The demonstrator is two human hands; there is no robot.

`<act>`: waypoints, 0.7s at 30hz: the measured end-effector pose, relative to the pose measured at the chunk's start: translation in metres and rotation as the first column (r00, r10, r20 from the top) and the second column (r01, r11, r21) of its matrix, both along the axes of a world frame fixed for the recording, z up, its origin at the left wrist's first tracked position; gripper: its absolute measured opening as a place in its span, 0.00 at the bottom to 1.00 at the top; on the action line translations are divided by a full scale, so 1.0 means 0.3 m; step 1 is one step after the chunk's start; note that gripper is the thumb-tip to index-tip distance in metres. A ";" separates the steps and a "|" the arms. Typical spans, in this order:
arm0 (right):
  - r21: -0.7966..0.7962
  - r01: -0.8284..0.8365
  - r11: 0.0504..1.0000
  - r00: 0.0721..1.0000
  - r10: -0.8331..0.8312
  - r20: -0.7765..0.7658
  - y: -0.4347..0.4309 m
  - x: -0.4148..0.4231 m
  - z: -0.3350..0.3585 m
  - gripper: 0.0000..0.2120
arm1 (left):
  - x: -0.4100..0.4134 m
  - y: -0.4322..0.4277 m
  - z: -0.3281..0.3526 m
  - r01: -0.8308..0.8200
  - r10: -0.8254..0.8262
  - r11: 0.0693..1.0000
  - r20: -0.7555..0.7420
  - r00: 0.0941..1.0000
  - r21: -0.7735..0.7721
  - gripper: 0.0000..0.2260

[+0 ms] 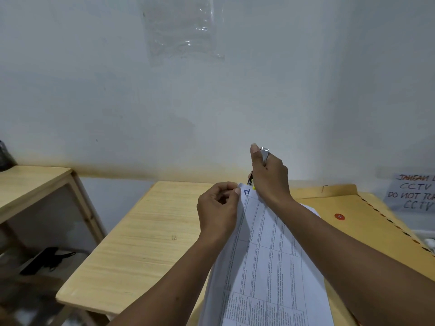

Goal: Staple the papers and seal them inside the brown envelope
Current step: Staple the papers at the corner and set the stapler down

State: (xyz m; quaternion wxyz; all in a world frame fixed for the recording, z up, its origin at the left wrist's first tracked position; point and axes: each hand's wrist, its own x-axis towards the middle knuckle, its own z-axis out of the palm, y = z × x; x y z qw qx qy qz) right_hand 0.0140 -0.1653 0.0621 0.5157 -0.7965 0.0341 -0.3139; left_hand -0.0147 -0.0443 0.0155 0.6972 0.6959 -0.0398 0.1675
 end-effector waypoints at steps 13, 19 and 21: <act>-0.119 0.124 0.985 0.992 -0.127 -0.012 0.045 0.022 -0.037 0.29 | 0.001 0.002 -0.015 -0.042 0.041 0.998 0.037 0.998 0.040 0.02; -0.114 0.080 0.990 0.997 -0.079 0.010 0.036 0.032 -0.040 0.30 | -0.003 -0.012 -0.040 -0.023 0.020 0.998 0.052 0.998 0.059 0.03; -0.111 0.004 0.994 0.999 0.000 0.039 0.013 0.037 -0.047 0.30 | 0.004 -0.010 -0.041 -0.033 0.031 0.999 0.035 0.999 0.038 0.03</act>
